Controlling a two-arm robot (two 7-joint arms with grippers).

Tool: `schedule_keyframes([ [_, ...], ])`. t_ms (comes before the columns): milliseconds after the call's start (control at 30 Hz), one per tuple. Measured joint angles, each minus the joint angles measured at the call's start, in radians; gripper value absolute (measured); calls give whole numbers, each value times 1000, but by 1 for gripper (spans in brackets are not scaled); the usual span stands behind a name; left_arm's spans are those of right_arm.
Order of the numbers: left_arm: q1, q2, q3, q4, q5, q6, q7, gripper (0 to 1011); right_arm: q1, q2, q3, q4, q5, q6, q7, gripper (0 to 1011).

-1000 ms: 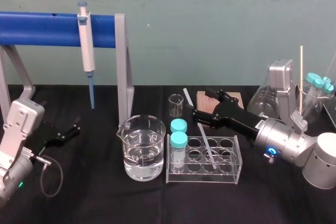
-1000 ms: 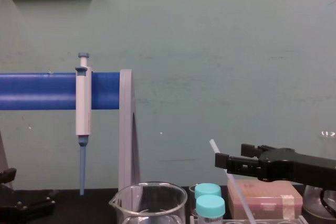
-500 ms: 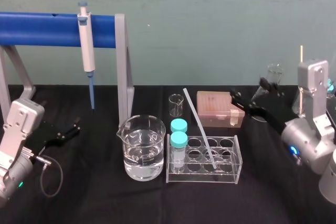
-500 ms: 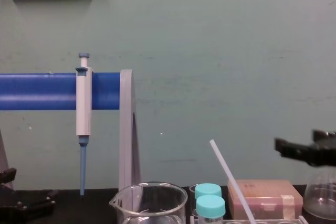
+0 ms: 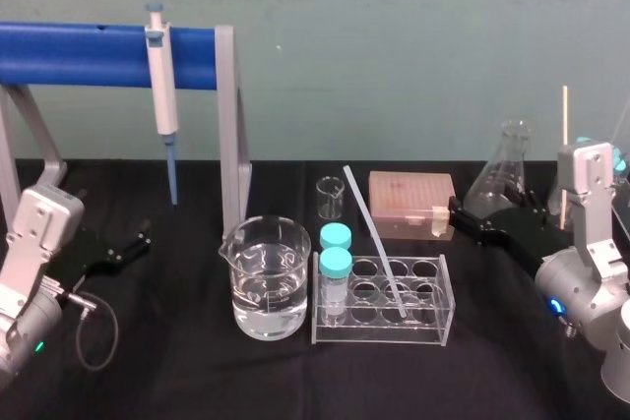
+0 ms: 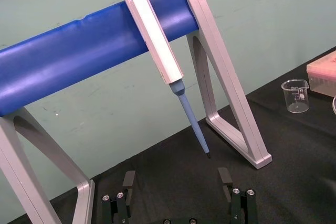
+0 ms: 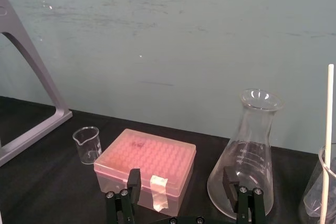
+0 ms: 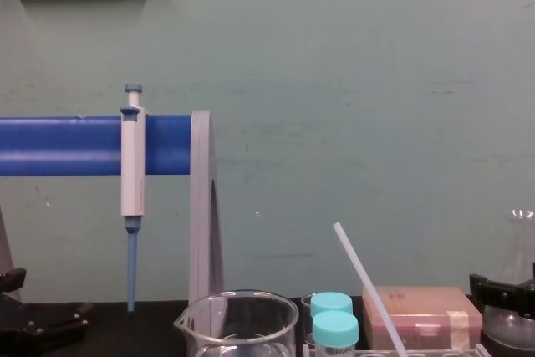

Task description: Pick up the stirring rod with one hand, then place it down.

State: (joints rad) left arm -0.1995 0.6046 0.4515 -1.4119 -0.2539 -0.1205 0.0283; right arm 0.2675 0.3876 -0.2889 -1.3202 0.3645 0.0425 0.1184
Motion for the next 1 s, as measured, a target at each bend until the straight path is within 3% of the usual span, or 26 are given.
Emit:
schedule_keyframes([
  [1000,0,0,0,0,0,0,0,1000,-3,3,1,-10,-2,-6,-8,1000],
])
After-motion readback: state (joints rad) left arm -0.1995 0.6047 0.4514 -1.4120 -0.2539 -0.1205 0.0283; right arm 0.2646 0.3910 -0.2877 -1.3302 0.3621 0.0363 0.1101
